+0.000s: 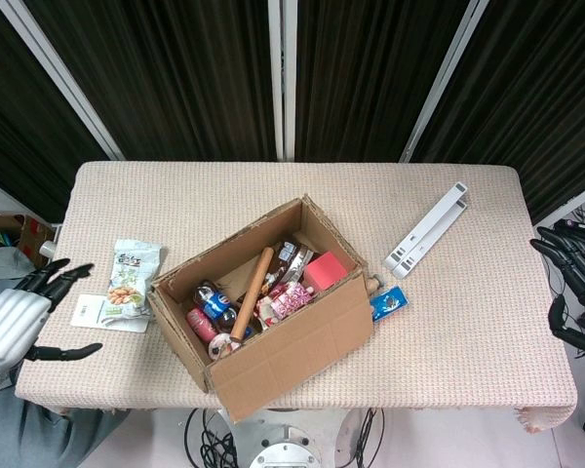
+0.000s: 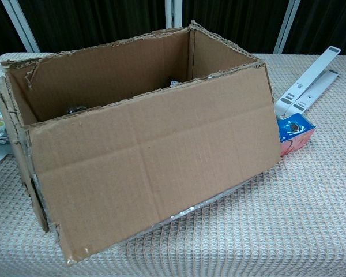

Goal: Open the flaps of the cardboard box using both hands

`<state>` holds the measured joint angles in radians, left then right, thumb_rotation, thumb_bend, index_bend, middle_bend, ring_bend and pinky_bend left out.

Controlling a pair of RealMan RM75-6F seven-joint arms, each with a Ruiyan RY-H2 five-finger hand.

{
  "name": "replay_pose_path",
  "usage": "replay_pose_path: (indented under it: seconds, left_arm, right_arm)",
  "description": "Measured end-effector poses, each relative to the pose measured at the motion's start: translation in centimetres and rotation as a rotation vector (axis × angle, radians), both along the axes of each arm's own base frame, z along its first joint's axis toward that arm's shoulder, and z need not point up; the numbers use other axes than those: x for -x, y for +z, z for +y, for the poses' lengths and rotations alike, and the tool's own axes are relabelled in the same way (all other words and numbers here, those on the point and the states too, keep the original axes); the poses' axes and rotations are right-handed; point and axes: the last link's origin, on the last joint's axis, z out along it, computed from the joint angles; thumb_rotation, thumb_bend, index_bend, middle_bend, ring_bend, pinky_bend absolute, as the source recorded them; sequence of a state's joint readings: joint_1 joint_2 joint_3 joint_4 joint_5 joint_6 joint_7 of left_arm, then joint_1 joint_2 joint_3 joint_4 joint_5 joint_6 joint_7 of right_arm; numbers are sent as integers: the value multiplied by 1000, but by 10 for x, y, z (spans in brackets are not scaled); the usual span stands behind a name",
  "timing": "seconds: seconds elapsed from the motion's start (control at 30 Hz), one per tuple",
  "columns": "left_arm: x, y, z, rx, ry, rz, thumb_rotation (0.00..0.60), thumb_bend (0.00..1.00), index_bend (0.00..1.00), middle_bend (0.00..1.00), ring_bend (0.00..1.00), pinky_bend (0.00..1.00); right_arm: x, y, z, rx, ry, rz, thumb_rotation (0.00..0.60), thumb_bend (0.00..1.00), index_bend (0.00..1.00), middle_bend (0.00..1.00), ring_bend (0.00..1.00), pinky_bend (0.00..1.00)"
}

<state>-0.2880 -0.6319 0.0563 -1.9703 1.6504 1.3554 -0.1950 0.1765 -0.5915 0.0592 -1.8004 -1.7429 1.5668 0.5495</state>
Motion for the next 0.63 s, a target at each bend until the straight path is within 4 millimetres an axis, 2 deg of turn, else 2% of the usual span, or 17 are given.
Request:
replay_pose_path:
  seconds: [0.1, 0.17, 0.3, 0.43, 0.53, 0.63]
  left_arm:
    - [24, -3, -15, -114, 1, -16, 272, 15, 8, 49, 43, 160]
    - [40, -6, -24, -174, 4, -6, 277, 15, 8, 47, 43, 159]
    - [76, -17, -42, -252, 15, 57, 266, 41, 8, 47, 44, 160]
    - [99, -34, -50, -282, 27, 96, 251, 59, 8, 47, 43, 160]
    - [108, -45, -51, -271, 45, 98, 249, 61, 8, 47, 43, 160]
    - [110, -51, -48, -255, 51, 93, 248, 62, 9, 47, 43, 160]
  right_arm:
    - [24, -10, 7, 67, -78, 116, 600, 521, 0, 0, 0, 0]
    - [47, -22, 12, 113, -151, 186, 600, 472, 0, 0, 0, 0]
    - [88, -49, 23, 172, -273, 244, 600, 444, 0, 0, 0, 0]
    - [122, -70, 31, 224, -348, 294, 600, 438, 0, 0, 0, 0]
    - [134, -85, 34, 259, -368, 316, 600, 434, 0, 0, 0, 0]
    - [141, -91, 31, 292, -378, 333, 600, 432, 0, 0, 0, 0]
